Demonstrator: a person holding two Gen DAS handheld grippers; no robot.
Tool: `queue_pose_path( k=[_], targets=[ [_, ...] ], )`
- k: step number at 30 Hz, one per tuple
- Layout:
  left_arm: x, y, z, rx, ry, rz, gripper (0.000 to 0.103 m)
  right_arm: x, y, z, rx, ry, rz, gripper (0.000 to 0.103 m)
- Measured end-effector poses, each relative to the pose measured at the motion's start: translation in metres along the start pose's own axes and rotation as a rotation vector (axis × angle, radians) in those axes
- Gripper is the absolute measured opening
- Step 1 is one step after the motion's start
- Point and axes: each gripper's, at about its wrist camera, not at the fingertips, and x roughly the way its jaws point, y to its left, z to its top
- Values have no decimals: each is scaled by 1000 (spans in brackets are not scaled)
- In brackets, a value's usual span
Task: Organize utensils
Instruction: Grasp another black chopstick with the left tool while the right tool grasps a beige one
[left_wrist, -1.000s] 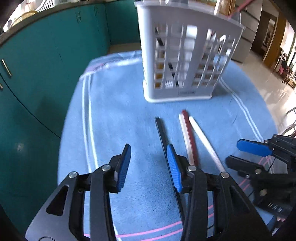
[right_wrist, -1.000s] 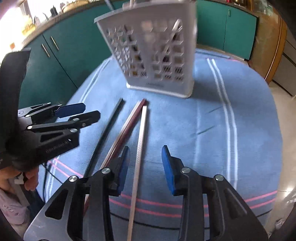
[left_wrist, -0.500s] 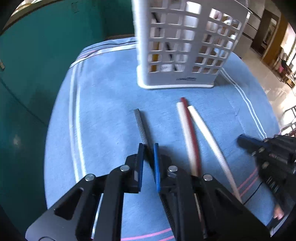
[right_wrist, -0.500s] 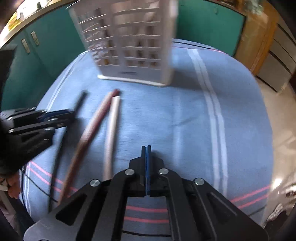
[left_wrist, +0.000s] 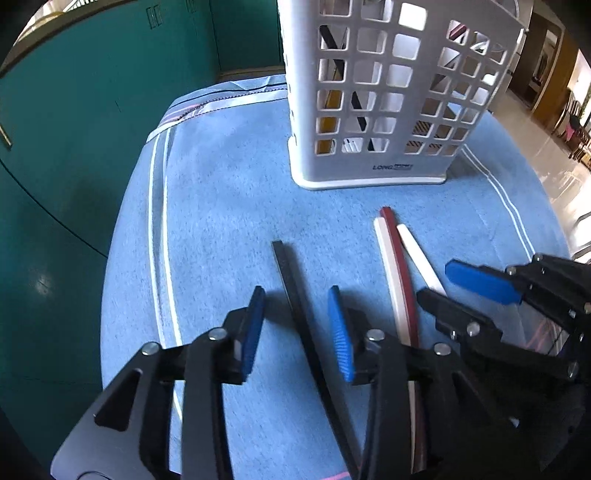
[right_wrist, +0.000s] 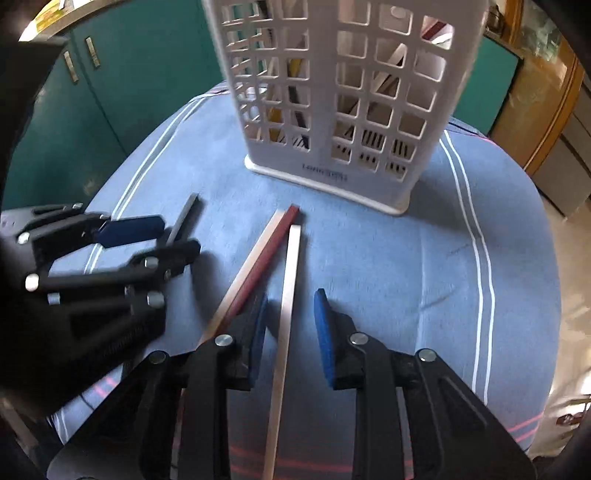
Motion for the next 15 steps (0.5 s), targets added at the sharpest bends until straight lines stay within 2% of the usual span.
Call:
queue_pose_path(
  k=[1, 2, 3, 5, 6, 7, 10, 11, 12, 13, 15],
  targets=[
    [2, 1, 3, 2, 2, 6, 41, 1, -2, 3, 11, -1, 1, 26],
    [3, 1, 5, 3, 0, 8, 41, 3, -5, 6, 17, -3, -1, 20],
    [3, 1, 4, 1, -1, 8, 42, 2, -7, 7, 25, -1, -8, 10],
    [3, 4, 4, -12, -5, -3, 38, 2, -19, 10, 55, 7, -6, 8],
    [4, 6, 3, -14, -6, -2, 31, 1, -24, 9, 67, 10, -8, 7],
    [3, 8, 2, -18, -6, 3, 25, -2, -29, 7, 83, 15, -23, 7],
    [0, 8, -1, -13, -4, 6, 24, -10, -45, -2, 106, 17, -38, 7],
    [1, 8, -1, -12, -7, 8, 25, -10, -46, -2, 100, 17, -33, 7],
    [2, 9, 0, -14, -7, 19, 31, -10, -45, -1, 93, 18, -35, 10],
    [2, 10, 1, -18, -5, 28, 35, -9, -44, 1, 84, 22, -36, 17],
    [3, 11, 3, -28, -2, 30, 40, -4, -38, 8, 75, 28, -35, 23]
  ],
)
